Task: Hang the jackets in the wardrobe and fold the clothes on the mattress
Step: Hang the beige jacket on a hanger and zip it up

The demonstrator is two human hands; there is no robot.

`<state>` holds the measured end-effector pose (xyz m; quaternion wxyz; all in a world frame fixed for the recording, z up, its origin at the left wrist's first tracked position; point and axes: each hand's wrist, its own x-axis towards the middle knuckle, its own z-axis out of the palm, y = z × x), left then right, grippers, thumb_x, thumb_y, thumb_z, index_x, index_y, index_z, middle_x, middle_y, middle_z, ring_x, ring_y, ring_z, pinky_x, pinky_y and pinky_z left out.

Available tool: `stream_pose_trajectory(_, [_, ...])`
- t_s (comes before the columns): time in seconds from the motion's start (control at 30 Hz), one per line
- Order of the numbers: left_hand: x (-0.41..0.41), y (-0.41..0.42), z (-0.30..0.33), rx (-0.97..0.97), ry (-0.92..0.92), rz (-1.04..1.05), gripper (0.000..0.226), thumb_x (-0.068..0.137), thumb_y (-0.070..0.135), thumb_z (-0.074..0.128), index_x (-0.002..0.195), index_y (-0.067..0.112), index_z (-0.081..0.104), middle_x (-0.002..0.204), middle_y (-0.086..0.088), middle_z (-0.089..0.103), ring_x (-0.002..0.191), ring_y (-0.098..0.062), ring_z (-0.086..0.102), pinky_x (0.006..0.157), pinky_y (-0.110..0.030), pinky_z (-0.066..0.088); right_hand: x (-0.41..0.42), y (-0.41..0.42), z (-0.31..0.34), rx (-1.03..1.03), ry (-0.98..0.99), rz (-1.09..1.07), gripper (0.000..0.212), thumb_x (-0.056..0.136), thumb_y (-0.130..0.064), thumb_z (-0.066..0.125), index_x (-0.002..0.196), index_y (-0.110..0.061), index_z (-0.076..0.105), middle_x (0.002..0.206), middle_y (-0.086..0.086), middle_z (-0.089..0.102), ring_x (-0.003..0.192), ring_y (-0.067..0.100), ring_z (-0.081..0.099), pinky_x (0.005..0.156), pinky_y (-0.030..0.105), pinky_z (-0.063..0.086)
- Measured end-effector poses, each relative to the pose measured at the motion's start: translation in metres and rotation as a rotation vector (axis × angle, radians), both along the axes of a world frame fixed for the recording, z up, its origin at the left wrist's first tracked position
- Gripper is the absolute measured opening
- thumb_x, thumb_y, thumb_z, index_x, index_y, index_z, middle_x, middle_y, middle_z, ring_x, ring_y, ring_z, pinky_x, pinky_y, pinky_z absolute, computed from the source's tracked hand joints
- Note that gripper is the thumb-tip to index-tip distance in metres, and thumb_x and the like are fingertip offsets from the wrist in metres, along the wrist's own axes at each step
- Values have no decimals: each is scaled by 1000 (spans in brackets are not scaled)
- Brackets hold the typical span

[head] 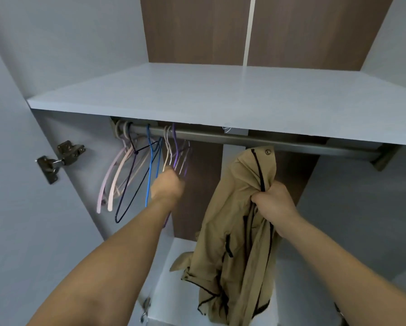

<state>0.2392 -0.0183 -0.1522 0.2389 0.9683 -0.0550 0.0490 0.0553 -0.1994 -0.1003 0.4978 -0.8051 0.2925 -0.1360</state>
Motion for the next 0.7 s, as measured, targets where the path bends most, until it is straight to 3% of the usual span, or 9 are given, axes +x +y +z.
stream_pose_trajectory(0.13, [-40,16,33,-166,-69,-58,18,94,11,42,109,2,49,99,-25,63,83,-41,58,66,-39,41,-5,2,1,73,47,74,18,76,-13,54,89,-21,64,92,6,68,86,24,64,85,41,55])
stream_pose_trajectory(0.23, [-86,41,51,-125,-53,-136,18,104,21,38,99,7,47,96,-23,62,86,-39,57,67,-38,36,-3,-2,1,48,29,96,19,82,-19,55,98,-22,64,101,5,67,95,25,63,92,45,53])
stream_pose_trajectory(0.37, [-169,89,71,-68,-89,-252,24,105,28,39,82,21,43,69,-1,52,66,-26,51,54,-35,31,3,-13,-9,-153,43,66,33,89,-15,52,121,-11,57,119,13,62,110,32,58,97,41,49])
stream_pose_trajectory(0.5, [-239,126,99,8,-81,-365,30,104,36,39,76,27,37,61,1,51,53,-21,53,50,-33,42,1,-23,-18,-237,84,-6,36,94,-23,51,130,-16,51,119,14,61,112,37,58,98,46,48])
stream_pose_trajectory(0.7, [-274,128,127,13,-25,-406,30,104,37,37,77,24,38,64,-2,50,62,-22,52,59,-36,45,0,-12,-8,-263,5,0,30,92,-33,59,122,-27,57,114,4,66,110,31,61,94,43,49])
